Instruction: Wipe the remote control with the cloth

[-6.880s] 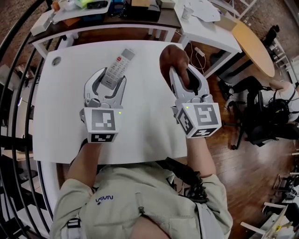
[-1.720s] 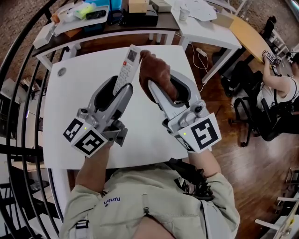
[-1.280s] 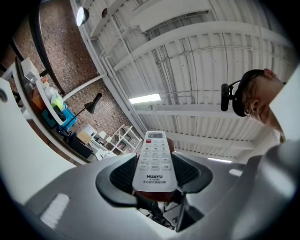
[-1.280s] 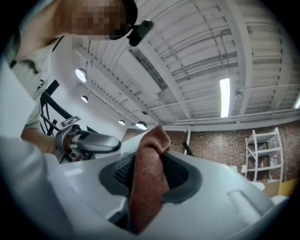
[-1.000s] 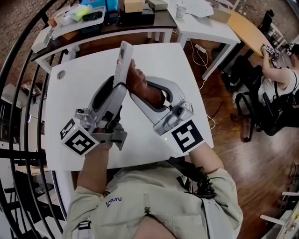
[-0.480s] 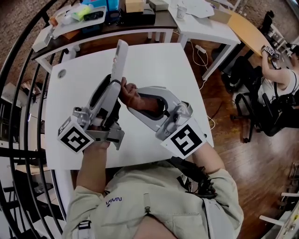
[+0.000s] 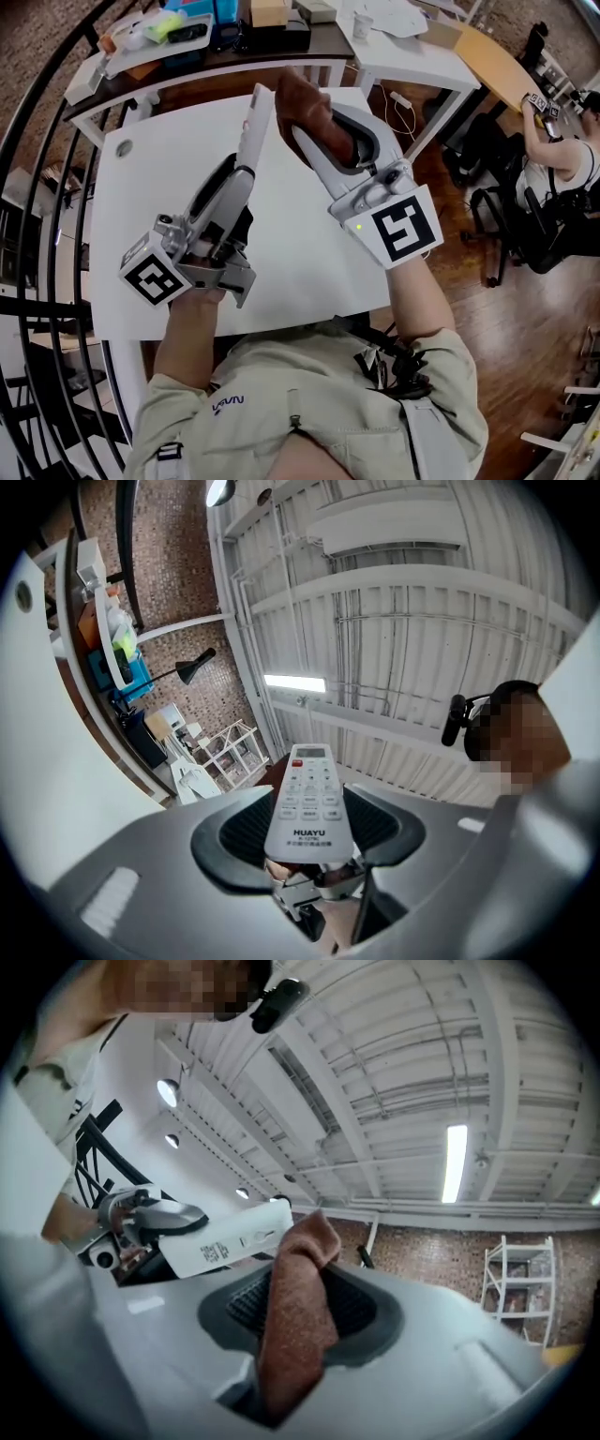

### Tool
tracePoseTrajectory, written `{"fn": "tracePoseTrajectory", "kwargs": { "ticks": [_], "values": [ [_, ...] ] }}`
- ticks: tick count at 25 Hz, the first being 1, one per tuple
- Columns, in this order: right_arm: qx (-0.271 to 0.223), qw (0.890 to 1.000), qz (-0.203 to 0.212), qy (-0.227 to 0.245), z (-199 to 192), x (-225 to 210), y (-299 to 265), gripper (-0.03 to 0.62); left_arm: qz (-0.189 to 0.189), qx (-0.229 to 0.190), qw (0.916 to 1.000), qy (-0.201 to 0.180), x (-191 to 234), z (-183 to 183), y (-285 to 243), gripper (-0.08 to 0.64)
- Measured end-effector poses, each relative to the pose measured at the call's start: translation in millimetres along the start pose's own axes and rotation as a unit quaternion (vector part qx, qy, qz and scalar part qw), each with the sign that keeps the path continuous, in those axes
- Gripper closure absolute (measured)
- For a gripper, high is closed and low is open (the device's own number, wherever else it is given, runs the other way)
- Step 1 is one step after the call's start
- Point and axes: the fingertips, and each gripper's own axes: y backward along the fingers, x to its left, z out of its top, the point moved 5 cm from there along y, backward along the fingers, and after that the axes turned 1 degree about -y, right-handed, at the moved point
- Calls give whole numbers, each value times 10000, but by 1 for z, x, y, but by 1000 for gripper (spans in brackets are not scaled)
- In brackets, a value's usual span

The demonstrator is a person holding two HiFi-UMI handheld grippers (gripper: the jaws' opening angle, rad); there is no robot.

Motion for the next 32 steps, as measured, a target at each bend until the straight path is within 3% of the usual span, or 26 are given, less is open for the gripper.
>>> {"fn": "tracePoseTrajectory", "kwargs": {
  "ticks": [5, 11, 18, 25, 29, 32],
  "values": [
    [19, 9997, 215, -83, -7, 7, -10, 465, -361, -97, 9976, 586, -7, -1, -7, 316],
    [75, 9980, 620, 32, -16, 30, -12, 465, -347, -148, 9962, 781, -2, -2, -6, 316],
    [710, 9901, 1189, 213, -36, 66, -2, 465, -248, -241, 9963, 791, 4, -1, -4, 316],
    [893, 9843, 1524, 26, -48, 95, 1, 465, 23, -375, 9962, 783, 17, 3, 0, 316],
    [867, 9844, 1533, 50, -51, 94, -1, 465, 177, -380, 9968, 688, 23, 4, 2, 316],
    [815, 9865, 1409, 170, -50, 83, -3, 465, 303, -294, 9984, 373, 26, 6, 1, 316]
  ]
}}
